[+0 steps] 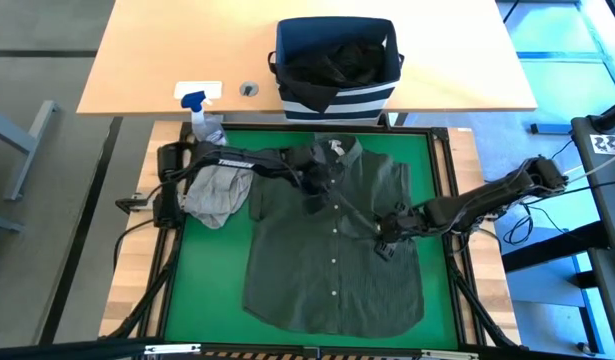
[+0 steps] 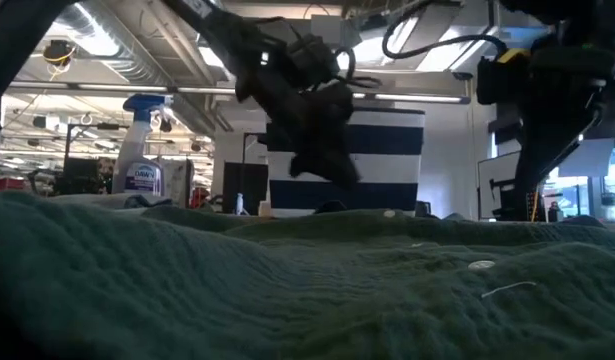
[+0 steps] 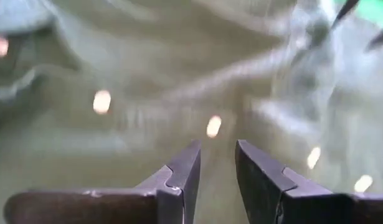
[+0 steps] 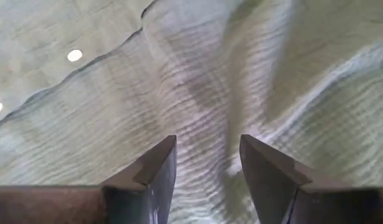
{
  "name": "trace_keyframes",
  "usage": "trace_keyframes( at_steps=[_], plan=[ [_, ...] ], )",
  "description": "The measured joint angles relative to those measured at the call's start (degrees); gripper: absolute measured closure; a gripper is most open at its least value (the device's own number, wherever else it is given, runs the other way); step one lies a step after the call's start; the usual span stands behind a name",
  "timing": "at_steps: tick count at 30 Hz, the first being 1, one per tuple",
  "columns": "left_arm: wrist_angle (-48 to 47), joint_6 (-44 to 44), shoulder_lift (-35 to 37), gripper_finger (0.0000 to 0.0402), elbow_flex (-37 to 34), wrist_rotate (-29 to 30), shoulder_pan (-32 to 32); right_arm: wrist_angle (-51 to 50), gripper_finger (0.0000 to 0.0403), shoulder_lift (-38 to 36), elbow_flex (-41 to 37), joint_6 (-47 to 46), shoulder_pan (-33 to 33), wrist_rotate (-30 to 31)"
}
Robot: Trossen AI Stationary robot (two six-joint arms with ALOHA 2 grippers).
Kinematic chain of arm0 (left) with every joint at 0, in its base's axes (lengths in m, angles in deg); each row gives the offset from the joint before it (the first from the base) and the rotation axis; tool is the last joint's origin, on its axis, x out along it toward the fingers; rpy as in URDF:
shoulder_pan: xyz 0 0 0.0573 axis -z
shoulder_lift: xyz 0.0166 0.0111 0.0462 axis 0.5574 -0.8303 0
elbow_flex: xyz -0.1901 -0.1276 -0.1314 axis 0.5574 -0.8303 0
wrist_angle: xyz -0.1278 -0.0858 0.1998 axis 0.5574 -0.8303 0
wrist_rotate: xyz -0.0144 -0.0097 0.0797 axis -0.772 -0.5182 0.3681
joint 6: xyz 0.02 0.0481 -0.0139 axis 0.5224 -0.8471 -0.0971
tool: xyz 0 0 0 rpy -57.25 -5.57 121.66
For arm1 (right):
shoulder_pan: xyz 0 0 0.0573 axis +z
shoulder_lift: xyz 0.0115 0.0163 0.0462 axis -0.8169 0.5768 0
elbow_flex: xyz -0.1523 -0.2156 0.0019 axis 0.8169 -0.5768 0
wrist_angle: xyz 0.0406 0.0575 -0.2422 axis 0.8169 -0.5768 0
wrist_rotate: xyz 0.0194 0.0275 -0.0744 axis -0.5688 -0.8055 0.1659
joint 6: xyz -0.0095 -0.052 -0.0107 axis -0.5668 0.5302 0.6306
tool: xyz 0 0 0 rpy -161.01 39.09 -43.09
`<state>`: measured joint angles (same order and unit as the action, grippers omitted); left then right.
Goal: Fold Laundry from Bin
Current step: Fold the green shirt
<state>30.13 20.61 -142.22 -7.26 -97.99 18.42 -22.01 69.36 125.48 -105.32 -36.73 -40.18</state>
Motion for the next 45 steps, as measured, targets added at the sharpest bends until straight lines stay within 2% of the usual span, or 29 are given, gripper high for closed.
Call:
trace_keyframes(
  at_steps=[3,8,12,15,17,20,28,33,36,38,41,45],
  plan=[
    [-6.69,-3.73,0.26,0.0305,-0.59,3.76,1.1,1.1,0.0226,1.0,-0.07,0.18,0.01,0.45],
    [-3.13,-5.45,-2.64,0.0305,-5.63,14.31,1.56,2.74,0.0226,3.45,-0.07,0.44,0.0,-0.01],
    [-0.08,-5.11,-3.0,0.0305,-7.71,26.9,-0.33,3.14,0.0226,5.83,-0.07,1.45,0.0,-2.16],
    [0.29,-5.34,-3.09,0.0305,-7.53,32.12,-1.89,2.96,0.0226,6.81,-0.07,2.15,0.0,-2.19],
    [-0.66,-5.72,-2.68,0.0305,-6.69,30.38,-2.68,2.97,0.0226,6.99,-0.07,2.16,-0.07,-2.34],
    [-2.07,-7.21,-0.78,0.0305,-5.56,23.29,-3.09,2.92,0.0226,6.08,-0.04,2.18,-0.07,-3.63],
    [-5.5,-12.33,10.89,0.0305,-5.27,6.79,0.19,2.78,0.0226,-0.89,2.66,-1.07,0.0,-7.17],
    [-2.98,-13.25,15.94,0.0305,-5.16,5.46,3.1,4.43,0.0226,-2.93,6.06,2.01,0.31,-8.73],
    [-1.9,-12.57,16.12,0.0299,-3.65,5.72,3.77,5.63,0.0226,-2.78,7.5,4.73,0.32,-4.53],
    [-3.74,-11.41,16.12,0.0286,-2.3,5.33,4.66,8.62,0.0226,-2.87,8.08,4.95,0.31,-2.46],
    [-6.94,-9.04,16.12,0.0256,-1.27,3.08,7.47,8.51,0.0226,-2.83,8.37,4.91,1.23,-3.84],
    [-12.31,-4.87,16.12,0.0216,-0.37,-3.77,12.96,9.53,0.0226,-1.78,8.46,3.52,8.91,-5.68]
  ],
)
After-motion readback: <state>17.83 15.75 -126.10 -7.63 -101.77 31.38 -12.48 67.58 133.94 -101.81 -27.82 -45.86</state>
